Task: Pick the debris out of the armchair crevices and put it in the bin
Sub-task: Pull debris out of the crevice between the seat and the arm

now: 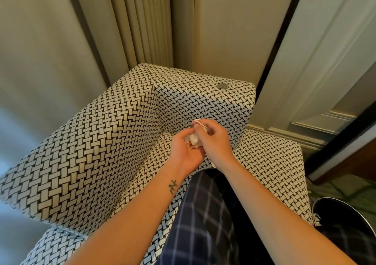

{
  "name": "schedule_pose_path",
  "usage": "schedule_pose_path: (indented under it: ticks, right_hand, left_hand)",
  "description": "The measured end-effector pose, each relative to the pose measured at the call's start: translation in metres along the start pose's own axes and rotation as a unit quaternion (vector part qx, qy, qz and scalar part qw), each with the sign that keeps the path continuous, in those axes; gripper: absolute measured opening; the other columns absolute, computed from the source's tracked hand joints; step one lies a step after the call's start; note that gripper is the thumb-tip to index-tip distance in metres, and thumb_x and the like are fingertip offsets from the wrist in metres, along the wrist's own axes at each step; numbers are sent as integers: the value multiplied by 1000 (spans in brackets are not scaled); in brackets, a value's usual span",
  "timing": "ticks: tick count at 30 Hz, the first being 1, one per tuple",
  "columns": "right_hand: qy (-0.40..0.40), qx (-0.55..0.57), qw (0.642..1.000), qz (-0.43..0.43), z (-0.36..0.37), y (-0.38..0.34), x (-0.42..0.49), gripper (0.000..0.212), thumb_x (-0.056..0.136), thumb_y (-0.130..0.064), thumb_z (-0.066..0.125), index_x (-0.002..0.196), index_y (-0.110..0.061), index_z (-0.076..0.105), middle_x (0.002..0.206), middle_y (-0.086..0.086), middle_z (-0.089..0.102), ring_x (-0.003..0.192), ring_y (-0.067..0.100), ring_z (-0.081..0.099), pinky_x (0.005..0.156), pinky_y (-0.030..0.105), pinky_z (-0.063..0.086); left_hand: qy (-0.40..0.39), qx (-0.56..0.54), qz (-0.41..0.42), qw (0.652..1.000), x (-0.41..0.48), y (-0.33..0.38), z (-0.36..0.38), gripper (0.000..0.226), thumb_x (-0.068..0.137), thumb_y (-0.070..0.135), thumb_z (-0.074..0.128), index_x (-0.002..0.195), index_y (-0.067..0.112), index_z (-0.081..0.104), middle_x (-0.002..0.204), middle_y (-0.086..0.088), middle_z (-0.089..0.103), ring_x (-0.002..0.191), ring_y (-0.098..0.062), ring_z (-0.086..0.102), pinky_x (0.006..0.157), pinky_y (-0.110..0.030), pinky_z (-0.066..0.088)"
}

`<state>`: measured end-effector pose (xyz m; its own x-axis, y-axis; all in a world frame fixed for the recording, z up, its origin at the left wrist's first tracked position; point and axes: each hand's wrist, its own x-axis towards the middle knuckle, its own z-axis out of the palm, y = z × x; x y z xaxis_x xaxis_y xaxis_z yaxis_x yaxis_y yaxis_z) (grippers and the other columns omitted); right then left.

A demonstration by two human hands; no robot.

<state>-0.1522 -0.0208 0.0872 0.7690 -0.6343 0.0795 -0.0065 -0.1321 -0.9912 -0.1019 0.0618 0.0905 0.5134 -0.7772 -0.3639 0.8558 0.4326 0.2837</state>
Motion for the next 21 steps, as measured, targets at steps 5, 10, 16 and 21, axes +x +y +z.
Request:
schedule_pose_path:
  ticks: [5, 10, 16, 21]
  right_hand:
    - [-3, -117, 990, -77, -10, 5, 6, 14, 96, -23, 64, 106, -29, 73, 110, -13, 64, 110, 9, 57, 91, 30, 51]
    - [-7, -202, 974, -105, -14, 7, 5, 13, 97, -25, 62, 107, -24, 70, 109, -12, 63, 111, 9, 52, 97, 29, 46]
    - [-23, -207, 974, -88, -20, 6, 3, 17, 92, -14, 64, 107, -21, 69, 107, -15, 60, 109, 9, 51, 98, 35, 48]
    - [-81, -201, 974, -63, -30, 5, -1, 23, 89, -13, 66, 108, -27, 64, 111, -16, 56, 111, 6, 52, 93, 25, 49]
  left_hand:
    - [-29, -19, -24, 999, 0, 4, 3, 43, 97, 24, 62, 128, -5, 55, 109, -20, 65, 99, -29, 66, 100, -37, 51]
    - [-2, 42, -7, 999, 9, -1, 6, 51, 94, 16, 72, 135, -7, 54, 116, -18, 69, 104, -28, 70, 95, -37, 55]
    - [35, 97, 24, 994, 18, -8, 4, 43, 92, -2, 62, 134, -9, 55, 134, -25, 61, 124, -31, 63, 107, -40, 51]
    - [49, 141, 17, 989, 18, -9, 1, 49, 84, -8, 55, 133, -8, 56, 134, -26, 58, 105, -26, 66, 86, -34, 58]
